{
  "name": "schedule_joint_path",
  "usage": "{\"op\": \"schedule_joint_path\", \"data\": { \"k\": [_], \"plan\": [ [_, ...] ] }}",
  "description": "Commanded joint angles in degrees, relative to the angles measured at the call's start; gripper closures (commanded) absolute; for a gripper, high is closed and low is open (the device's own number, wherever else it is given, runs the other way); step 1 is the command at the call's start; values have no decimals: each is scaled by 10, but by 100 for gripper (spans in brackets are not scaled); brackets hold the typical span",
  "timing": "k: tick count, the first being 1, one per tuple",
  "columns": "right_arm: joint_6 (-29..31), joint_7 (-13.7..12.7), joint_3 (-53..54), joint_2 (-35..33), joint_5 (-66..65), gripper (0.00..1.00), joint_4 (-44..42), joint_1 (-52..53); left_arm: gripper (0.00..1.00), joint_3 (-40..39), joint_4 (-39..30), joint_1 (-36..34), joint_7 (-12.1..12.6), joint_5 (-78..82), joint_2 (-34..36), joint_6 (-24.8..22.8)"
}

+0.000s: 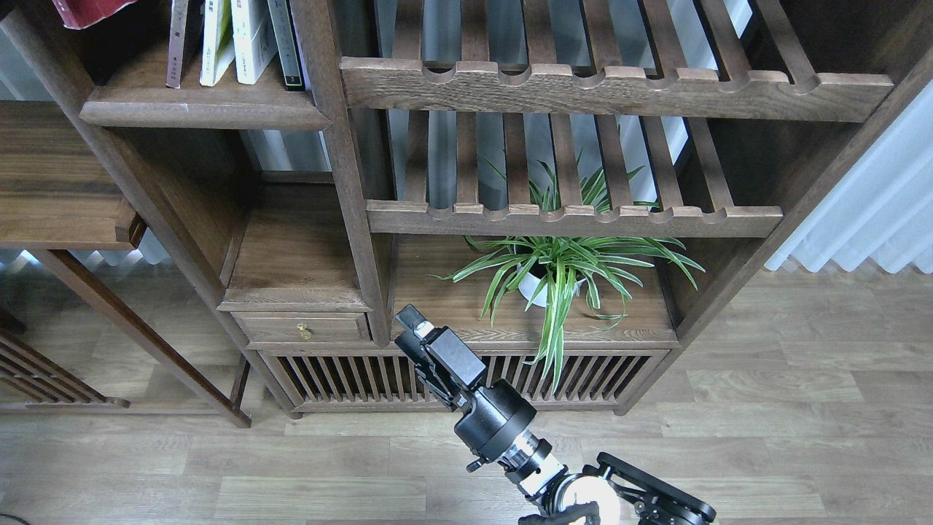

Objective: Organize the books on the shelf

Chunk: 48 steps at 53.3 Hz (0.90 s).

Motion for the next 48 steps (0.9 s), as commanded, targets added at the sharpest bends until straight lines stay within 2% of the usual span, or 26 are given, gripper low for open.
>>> {"op": "schedule_joint_path", "data": {
  "k": [1, 10, 11, 13, 22, 29, 40, 44, 48],
  "plan": [
    [0, 0, -2, 0, 0, 10, 0, -1, 97, 8, 20, -15, -13, 21, -11, 8],
    [0, 0, -13, 0, 0, 10, 0, 0, 97, 11, 52, -30, -49, 60, -49, 15],
    [0, 0, -13, 0, 0, 10, 0, 0, 97, 11, 66, -34, -68, 76, -62, 18],
    [0, 0, -13, 0, 0, 10, 0, 0, 97, 12, 73, -36, -77, 83, -67, 21],
    [0, 0, -12, 0, 0, 10, 0, 0, 97, 21, 88, -37, -108, 96, -71, 27],
    [0, 0, -13, 0, 0, 10, 0, -3, 97, 35, 105, -37, -146, 98, -71, 28],
    [0, 0, -12, 0, 1, 10, -3, -6, 96, 48, 116, -36, -159, 98, -70, 27],
    [0, 1, -12, 0, 1, 10, -3, -6, 96, 51, 118, -35, -174, 98, -71, 28],
    [0, 1, -12, 0, 1, 10, -3, -6, 96, 62, 135, -34, -202, 98, -75, 29]
  ]
}}
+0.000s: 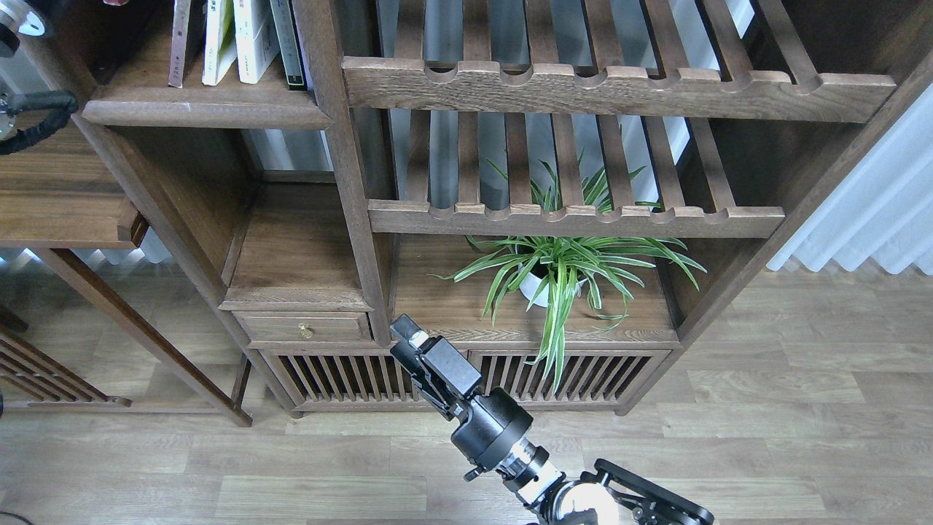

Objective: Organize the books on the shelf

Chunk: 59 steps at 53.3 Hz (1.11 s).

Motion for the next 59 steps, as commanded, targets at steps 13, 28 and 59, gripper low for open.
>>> {"op": "schedule_joint_path", "data": {
  "k": [13, 28, 59],
  "plan": [
    [0, 1, 3, 0, 1, 10, 0, 0, 96, 32, 43, 1, -57, -1, -24, 19],
    [0, 2, 3, 0, 2, 10, -1, -4, 95, 45, 67, 2, -92, 0, -47, 35],
    [0, 2, 5, 0, 2, 10, -1, -9, 85, 85, 96, 6, -94, -3, -47, 33]
  ]
}}
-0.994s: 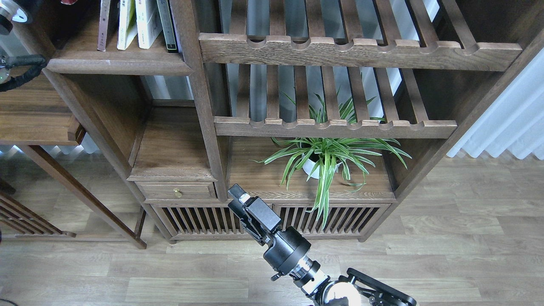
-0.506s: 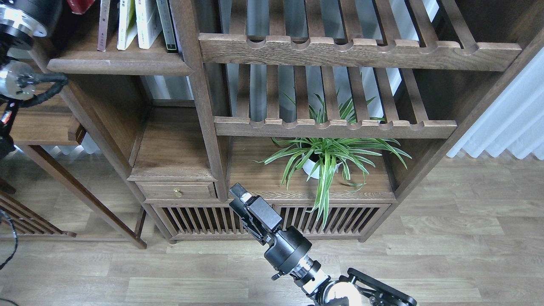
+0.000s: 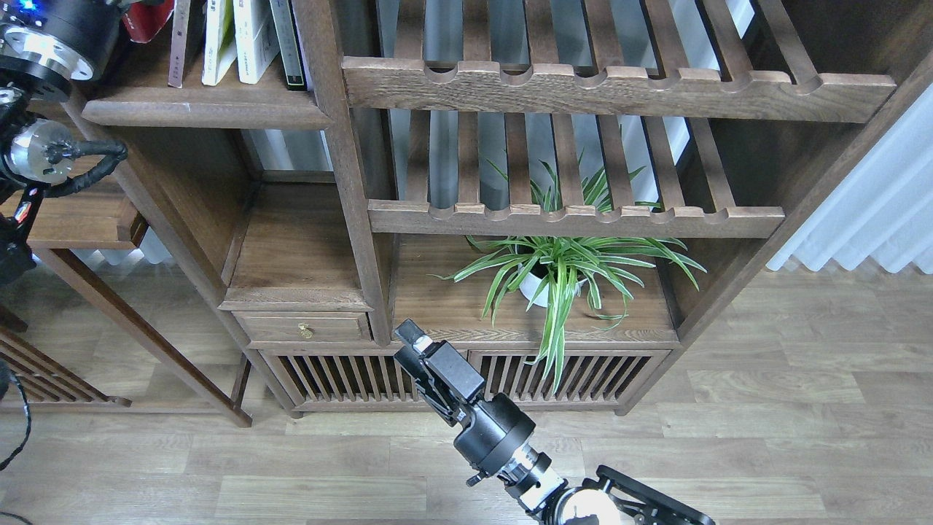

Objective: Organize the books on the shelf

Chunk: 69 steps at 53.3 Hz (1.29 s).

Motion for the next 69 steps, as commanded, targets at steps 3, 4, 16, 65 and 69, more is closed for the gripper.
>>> {"op": "schedule_joint_path", "data": {
  "k": [3, 4, 16, 65, 69],
  "plan": [
    [0, 0, 2, 0, 0, 10, 0, 1, 84, 19, 4, 1, 0, -5, 0, 1],
    [0, 0, 2, 0, 0, 10, 0, 1, 83, 19, 5, 1, -1, -5, -1, 1],
    [0, 0, -1, 0, -1, 10, 0, 0, 73, 20, 7, -2, 2, -7, -14, 1],
    [0, 0, -4, 0, -4, 10, -1, -1, 60, -41, -40, -54, 0, -15, -21, 1],
    [0, 0, 2, 0, -2, 11, -1, 9, 59, -71, -55, -55, -1, -43, -28, 1]
  ]
}}
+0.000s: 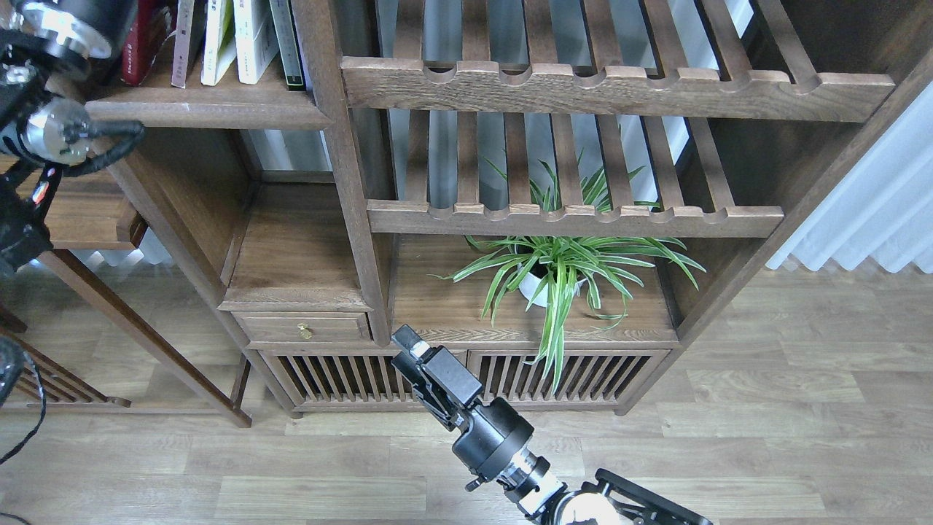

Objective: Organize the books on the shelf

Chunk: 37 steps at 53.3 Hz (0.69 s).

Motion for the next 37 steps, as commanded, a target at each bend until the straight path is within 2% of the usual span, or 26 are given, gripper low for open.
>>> {"op": "schedule_joint_path", "data": {
  "k": [1, 10, 17, 27, 37],
  "plan": [
    [0, 0, 7, 0, 2, 11, 0, 10, 59, -33, -18, -2, -1, -31, -9, -1],
    [0, 1, 9, 0, 8, 11, 0, 31, 59, -59, -85, 4, 1, -79, -17, 1],
    [0, 2, 10, 0, 17, 11, 0, 58, 58, -61, -117, 4, 2, -124, -19, 0],
    [0, 4, 18, 0, 40, 11, 2, 92, 54, -103, -165, 16, 2, -155, -16, 1],
    [0, 5, 53, 0, 62, 11, 4, 115, 53, -148, -247, 97, 5, -156, -18, -1]
  ]
}}
